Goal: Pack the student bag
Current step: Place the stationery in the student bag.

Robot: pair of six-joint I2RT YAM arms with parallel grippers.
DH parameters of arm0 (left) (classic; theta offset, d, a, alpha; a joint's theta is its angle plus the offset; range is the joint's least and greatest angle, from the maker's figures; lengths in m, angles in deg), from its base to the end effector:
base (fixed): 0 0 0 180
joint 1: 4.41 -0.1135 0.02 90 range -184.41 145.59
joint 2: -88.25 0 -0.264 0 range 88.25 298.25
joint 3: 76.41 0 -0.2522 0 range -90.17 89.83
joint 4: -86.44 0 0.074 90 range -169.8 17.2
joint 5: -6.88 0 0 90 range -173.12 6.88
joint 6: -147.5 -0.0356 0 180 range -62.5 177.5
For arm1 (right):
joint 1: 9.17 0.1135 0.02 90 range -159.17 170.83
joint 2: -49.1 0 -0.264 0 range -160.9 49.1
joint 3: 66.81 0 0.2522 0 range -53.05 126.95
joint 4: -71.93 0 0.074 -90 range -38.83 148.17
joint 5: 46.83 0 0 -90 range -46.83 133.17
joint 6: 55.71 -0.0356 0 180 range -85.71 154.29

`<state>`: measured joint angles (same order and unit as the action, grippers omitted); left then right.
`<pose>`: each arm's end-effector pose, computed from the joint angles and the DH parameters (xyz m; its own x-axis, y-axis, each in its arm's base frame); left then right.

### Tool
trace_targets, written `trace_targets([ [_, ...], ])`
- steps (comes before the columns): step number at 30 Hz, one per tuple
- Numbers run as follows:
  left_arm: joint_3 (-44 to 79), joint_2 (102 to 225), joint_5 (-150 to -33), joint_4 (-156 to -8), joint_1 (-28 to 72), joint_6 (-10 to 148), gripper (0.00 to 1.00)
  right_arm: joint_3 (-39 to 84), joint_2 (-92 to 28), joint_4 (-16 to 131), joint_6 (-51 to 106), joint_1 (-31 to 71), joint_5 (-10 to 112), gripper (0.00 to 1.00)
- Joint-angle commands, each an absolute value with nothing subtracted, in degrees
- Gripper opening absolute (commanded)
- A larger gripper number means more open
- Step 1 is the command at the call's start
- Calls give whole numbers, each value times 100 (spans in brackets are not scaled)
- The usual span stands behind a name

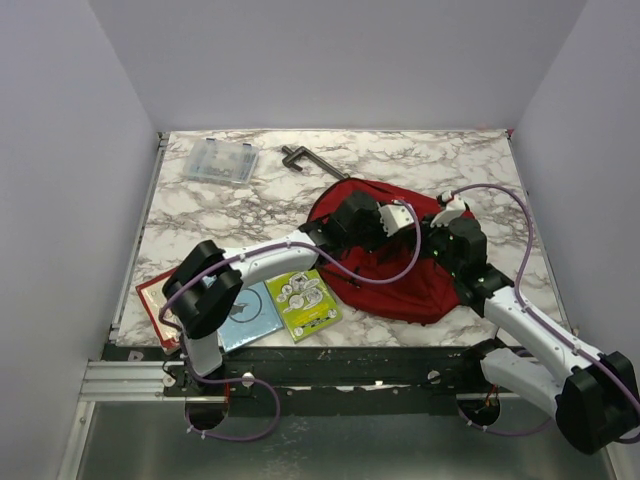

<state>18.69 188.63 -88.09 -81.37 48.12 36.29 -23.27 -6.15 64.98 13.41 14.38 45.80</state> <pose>0.2455 -0.3253 0.2550 0.0396 0.5408 -0.8402 0.8828 0.3749 0.2829 0.2013 0.0895 0.2442 -0.4305 0.2008 -0.8800 -0.3056 0.8849 0.3514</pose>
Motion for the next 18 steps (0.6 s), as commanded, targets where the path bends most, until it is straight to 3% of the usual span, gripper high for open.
trace_targets([
  [1, 1747, 19184, -8810, -9923, 4913, 4080, 0, -2036, -664, 6867, 1048, 1450, 4950, 1],
  [4, 1832, 19519, -7973, -10833, 5138, 4526, 0, -1997, -709, 6902, 894, 1456, 4966, 1],
  [7, 1500, 19869, -7015, -10782, 5359, 5271, 0, -1985, -705, 6868, 786, 1449, 4907, 1],
  [9, 1571, 19831, -7039, -10650, 5384, 5868, 0, -1977, -701, 6807, 774, 1455, 4824, 1],
  [12, 1886, 19627, -7256, -10554, 5345, 6437, 41, -1932, -665, 6607, 851, 1451, 4660, 1],
  [13, 1983, 19538, -7369, -10494, 5329, 6543, 49, -1933, -633, 6557, 892, 1453, 4616, 1],
  [18, 1906, 19113, -7731, -9358, 5110, 7122, 67, -1900, -561, 6363, 1110, 1456, 4351, 1],
])
